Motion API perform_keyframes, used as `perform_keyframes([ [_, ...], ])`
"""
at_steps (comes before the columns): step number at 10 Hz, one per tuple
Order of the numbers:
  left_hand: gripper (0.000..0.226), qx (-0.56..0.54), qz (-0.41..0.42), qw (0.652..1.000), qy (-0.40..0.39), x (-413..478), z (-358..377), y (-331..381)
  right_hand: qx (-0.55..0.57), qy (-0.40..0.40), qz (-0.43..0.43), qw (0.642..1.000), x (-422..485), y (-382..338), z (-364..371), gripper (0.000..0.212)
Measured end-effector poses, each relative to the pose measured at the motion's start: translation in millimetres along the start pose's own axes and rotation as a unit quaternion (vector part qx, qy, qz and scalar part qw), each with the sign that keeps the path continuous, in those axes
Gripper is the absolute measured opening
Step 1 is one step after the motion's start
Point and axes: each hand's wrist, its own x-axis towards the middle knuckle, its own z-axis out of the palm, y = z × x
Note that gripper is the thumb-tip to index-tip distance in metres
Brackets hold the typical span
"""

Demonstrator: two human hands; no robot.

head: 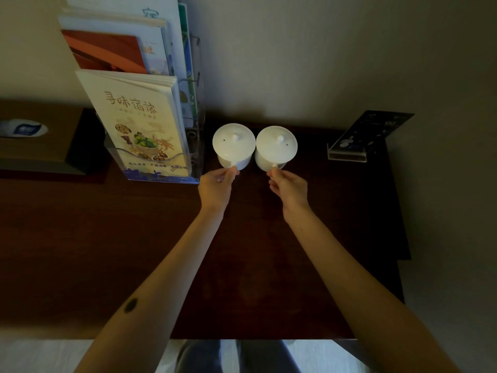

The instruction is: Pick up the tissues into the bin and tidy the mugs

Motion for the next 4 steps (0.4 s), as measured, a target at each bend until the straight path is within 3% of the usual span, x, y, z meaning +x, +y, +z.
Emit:
perform_keyframes([
  [3,0.025,0.072,0.092,0.992,0.041,-4,-9,0,0.012,0.033,-0.027,0.999,-4,6,-2,0.030],
  [4,0.024,0.050,0.104,0.992,0.047,-7,-15,-2,0.032,0.031,-0.027,0.999,-7,7,-7,0.029],
])
